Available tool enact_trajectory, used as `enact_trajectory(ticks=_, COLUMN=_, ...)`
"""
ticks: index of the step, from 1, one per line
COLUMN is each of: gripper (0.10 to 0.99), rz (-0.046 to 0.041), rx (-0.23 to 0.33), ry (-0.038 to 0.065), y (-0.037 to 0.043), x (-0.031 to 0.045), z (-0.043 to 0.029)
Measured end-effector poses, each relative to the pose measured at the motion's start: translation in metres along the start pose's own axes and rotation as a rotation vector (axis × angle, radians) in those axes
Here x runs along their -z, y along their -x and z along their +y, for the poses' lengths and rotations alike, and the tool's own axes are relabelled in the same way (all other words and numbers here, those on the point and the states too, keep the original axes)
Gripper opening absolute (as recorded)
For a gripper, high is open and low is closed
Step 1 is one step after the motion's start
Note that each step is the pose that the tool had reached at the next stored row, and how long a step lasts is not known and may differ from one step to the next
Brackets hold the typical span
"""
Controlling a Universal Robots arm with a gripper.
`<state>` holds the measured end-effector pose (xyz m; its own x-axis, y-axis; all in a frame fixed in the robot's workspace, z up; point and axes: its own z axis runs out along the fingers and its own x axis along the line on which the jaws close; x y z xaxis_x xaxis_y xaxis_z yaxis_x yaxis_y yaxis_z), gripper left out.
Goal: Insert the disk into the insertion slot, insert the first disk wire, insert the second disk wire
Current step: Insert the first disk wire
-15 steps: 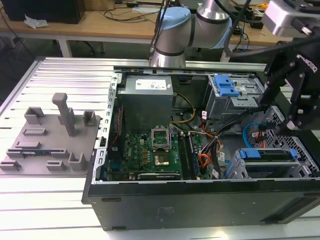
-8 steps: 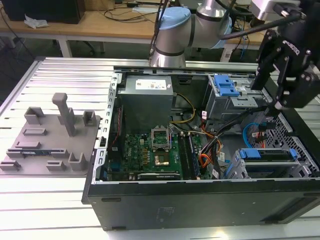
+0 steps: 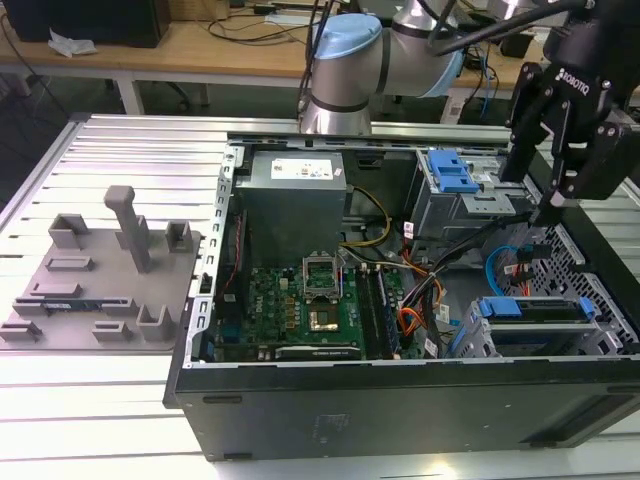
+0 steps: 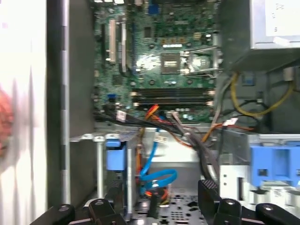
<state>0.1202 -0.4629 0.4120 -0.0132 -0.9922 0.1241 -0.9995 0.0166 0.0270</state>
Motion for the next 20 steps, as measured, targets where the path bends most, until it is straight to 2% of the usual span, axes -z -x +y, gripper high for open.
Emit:
enact_trajectory(ticks=2, gripper=0.741, rz=0.0382, rx=-0.001, ry=0.0, y=0.0011, x=0.0002, z=0.0)
enact_trajectory(ticks=3, gripper=0.741, rz=0.075, rx=-0.002, ry=-0.001, y=0.0023, x=0.0002, z=0.0001)
enact_trajectory(ticks=4, gripper=0.741, rz=0.102, rx=-0.003, ry=-0.001, y=0.0031, x=0.0004, z=0.0001)
enact_trajectory(ticks=5, gripper=0.741, rz=0.1355, rx=-0.004, ry=-0.001, y=0.0059, x=0.0007, z=-0.0002)
enact_trajectory(ticks=6, gripper=0.741, rz=0.1537, rx=-0.005, ry=-0.002, y=0.0081, x=0.001, z=-0.001)
enact_trajectory(ticks=8, gripper=0.741, rz=0.1771, rx=-0.005, ry=-0.002, y=0.0137, x=0.0009, z=-0.0078)
enact_trajectory(ticks=11, gripper=0.741, rz=0.1982, rx=-0.006, ry=-0.002, y=0.0188, x=0.0001, z=-0.0191)
enact_trajectory(ticks=15, gripper=0.741, rz=0.233, rx=-0.007, ry=-0.002, y=0.0241, x=-0.0008, z=-0.0333)
enact_trajectory(ticks=16, gripper=0.741, rz=0.2484, rx=-0.007, ry=-0.002, y=0.0265, x=-0.001, z=-0.0371)
enact_trajectory(ticks=18, gripper=0.741, rz=0.2756, rx=-0.008, ry=-0.002, y=0.0302, x=-0.001, z=-0.0388)
enact_trajectory(ticks=20, gripper=0.741, rz=0.297, rx=-0.009, ry=-0.002, y=0.0317, x=-0.0019, z=-0.0386)
